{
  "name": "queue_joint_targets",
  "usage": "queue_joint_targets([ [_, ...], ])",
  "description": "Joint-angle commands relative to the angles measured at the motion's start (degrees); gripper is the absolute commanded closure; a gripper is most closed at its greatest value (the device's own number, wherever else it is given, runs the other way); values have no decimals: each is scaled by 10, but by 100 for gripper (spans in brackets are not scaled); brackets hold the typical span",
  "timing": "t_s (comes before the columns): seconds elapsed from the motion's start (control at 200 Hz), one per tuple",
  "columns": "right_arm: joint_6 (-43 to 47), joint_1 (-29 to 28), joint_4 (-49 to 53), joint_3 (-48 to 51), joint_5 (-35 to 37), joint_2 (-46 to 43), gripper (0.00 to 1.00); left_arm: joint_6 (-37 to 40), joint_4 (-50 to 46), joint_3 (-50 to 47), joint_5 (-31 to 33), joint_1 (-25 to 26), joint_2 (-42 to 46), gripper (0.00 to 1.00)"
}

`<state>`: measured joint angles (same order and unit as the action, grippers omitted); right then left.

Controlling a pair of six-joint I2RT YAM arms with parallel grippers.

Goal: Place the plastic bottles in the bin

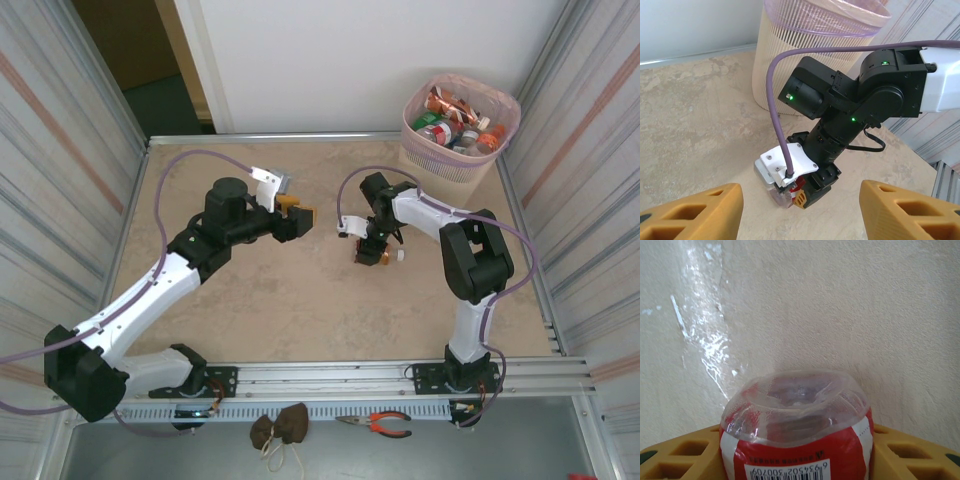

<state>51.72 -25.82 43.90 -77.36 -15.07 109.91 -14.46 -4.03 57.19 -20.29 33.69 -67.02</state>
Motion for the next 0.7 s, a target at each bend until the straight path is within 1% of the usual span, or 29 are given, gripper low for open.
queue_joint_targets([
  [0.0, -57, 6, 2, -22, -21, -39, 48, -4, 16, -7, 3, -6, 21, 37],
  [0.18, -160, 25, -29, -29, -46, -120, 47, -5, 24, -5, 1, -7, 16, 37],
  [0.371, -250, 56, -52, -45, -109, -208, 47, -5, 31, 1, -2, -8, 3, 37],
  [0.446, -303, 72, -69, -57, -122, -237, 48, -6, 36, 4, -3, -8, -1, 37],
  [0.501, -345, 88, -83, -71, -128, -256, 49, -6, 36, 7, -5, -9, -5, 37],
  [0.596, -442, 126, -117, -95, -132, -282, 50, -6, 40, 9, -7, -9, -11, 38],
  [0.691, -543, 181, -155, -123, -155, -297, 53, -8, 48, 7, -8, -9, -15, 38],
])
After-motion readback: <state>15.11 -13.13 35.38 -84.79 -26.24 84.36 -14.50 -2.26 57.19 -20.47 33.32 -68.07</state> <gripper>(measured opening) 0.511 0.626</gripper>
